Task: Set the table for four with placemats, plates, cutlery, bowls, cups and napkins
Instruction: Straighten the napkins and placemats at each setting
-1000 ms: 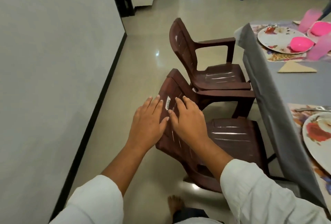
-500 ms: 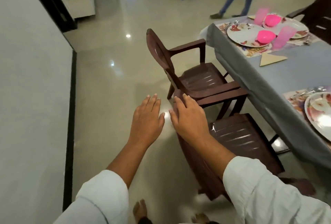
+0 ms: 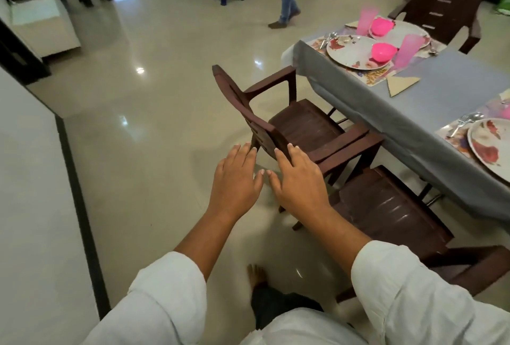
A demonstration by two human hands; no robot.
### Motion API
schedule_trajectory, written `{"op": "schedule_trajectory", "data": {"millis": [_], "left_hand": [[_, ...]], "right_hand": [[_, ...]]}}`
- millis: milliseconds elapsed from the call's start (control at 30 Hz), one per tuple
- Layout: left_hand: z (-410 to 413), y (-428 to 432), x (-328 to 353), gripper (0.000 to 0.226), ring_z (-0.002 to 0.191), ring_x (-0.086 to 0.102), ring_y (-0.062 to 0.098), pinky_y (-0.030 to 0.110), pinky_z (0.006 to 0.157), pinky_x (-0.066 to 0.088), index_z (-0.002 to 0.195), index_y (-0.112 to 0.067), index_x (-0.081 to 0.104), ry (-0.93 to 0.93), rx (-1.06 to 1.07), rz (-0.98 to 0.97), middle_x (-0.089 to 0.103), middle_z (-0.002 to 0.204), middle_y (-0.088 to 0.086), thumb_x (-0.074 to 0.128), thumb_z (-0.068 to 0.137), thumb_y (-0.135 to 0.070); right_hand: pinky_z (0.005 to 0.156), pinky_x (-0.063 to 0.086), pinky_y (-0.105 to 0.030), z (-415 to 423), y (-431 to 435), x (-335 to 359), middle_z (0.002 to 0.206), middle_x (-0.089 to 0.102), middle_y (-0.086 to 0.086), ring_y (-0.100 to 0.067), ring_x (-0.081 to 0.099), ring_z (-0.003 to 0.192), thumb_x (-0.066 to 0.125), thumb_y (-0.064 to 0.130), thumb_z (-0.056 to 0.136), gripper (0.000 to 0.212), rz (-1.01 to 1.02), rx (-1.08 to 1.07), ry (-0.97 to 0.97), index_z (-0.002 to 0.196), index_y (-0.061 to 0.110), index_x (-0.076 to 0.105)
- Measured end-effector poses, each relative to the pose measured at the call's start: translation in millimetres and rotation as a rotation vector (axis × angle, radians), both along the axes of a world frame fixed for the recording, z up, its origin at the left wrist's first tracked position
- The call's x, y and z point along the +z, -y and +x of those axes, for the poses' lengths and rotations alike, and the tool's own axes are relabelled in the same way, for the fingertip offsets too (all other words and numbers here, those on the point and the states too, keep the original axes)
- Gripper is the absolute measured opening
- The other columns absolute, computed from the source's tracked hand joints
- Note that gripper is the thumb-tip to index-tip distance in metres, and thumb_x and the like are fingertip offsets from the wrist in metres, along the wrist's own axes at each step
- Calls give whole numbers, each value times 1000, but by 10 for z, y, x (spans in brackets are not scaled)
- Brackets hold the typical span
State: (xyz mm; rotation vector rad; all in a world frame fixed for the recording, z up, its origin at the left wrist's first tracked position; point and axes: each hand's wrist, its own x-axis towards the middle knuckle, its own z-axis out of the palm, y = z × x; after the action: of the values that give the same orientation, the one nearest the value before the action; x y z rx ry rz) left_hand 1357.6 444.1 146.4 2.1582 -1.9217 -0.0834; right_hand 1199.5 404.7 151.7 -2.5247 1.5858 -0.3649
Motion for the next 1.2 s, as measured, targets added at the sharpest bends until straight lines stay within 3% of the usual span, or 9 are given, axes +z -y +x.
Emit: {"op": "schedule_trajectory", "data": {"millis": [267, 600, 1000, 1200], "left_hand": [[1038, 1525, -99, 55, 152, 24, 21, 40, 117, 32, 152, -17, 39, 85, -183, -5, 33, 162, 3, 42, 104, -43], [2183, 3515, 34, 56, 153, 21, 20, 42, 121, 28, 154, -16, 36, 35, -359, 35, 31, 163, 3, 38, 104, -42], [3264, 5347, 128, 57, 155, 10, 19, 40, 124, 15, 158, -20, 25, -25, -714, 101, 20, 167, 0, 32, 107, -46], [3418, 6189, 162, 58, 156, 7, 18, 41, 124, 13, 159, -21, 23, -33, -850, 96, 16, 168, 0, 32, 107, -46]], "right_hand": [[114, 36, -45, 1020, 1401, -283, 159, 37, -15, -30, 33, 148, 40, 52, 103, 59, 45, -181, 78, 154, 21, 39], [112, 38, -44, 2191, 3155, -35, 156, 43, -12, -27, 37, 146, 37, 53, 102, 58, 16, -348, 15, 150, 21, 43], [120, 26, -47, 3375, 4348, 27, 163, 31, -7, -24, 24, 153, 33, 55, 104, 60, 82, -786, 85, 157, 26, 33], [120, 25, -48, 3645, 4983, -5, 164, 29, -5, -23, 22, 153, 35, 54, 105, 59, 84, -944, 104, 157, 27, 32]]}}
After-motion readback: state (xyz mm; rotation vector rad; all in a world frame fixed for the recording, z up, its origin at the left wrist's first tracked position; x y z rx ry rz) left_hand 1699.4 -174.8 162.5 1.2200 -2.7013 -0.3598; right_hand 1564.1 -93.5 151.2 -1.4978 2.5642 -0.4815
